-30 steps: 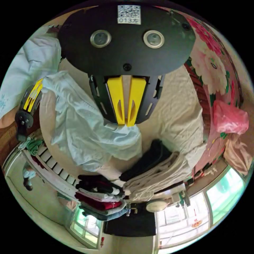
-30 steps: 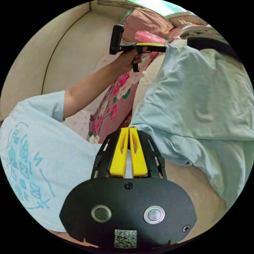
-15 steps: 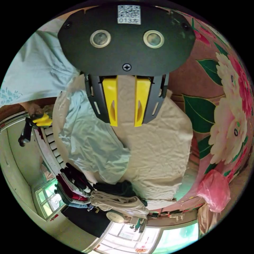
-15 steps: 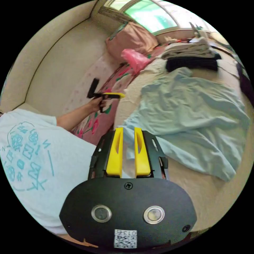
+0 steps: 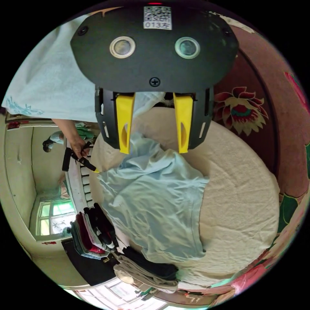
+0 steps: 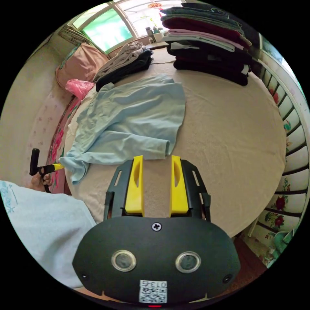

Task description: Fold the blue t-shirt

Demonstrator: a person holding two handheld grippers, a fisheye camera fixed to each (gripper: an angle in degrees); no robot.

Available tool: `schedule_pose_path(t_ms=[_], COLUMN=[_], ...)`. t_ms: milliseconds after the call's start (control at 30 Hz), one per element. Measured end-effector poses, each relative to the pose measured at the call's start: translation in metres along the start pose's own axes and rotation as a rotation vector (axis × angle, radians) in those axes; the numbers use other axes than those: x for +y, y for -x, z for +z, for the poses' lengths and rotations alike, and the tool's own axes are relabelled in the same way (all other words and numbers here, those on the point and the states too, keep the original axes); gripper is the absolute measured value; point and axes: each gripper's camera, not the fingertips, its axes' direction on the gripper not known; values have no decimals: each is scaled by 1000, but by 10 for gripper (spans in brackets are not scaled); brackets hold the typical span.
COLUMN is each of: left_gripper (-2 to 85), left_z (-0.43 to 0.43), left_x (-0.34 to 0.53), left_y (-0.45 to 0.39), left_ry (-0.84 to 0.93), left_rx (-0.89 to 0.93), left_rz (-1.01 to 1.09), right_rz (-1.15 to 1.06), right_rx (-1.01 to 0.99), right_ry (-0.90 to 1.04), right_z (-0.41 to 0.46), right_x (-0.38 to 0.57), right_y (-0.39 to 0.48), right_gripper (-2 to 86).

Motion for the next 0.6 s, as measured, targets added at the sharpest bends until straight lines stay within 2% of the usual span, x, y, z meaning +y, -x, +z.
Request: schedule_pose_path(t_ms=[133,167,233,300,400,500,567,600], left_gripper=[162,102,39,16,5,1,-1,-1], left_z=[21,28,34,28,-13,-80,-128,-136], left_x=[-6,-8,-10,-12,-14,-3,16,20], left_y=[8,12,19,29,30,21,34,42], left_ry=[74,102,112,90,-3,-159,-279,-289], left_rx=[-3,-14,2,60,212,346,456,494], left_rz=[-24,-28,1,4,135,405,563,574], right_rz=[-38,-58,-77,-117,-201,-293,-275,-255], right_rx=[-35,6,44,8,-53,-152,-134,-82], right_ry=[26,35,41,-2,-124,-236,-184,-117], right_z=[7,6,-3,-37,-114,-185,-196,-193], right_x=[-6,-9,-12,-15,-9,15,29,38], right_y=[-7,-4,0,5,15,17,8,1], right_gripper=[93,58,34,26,21,19,19,18])
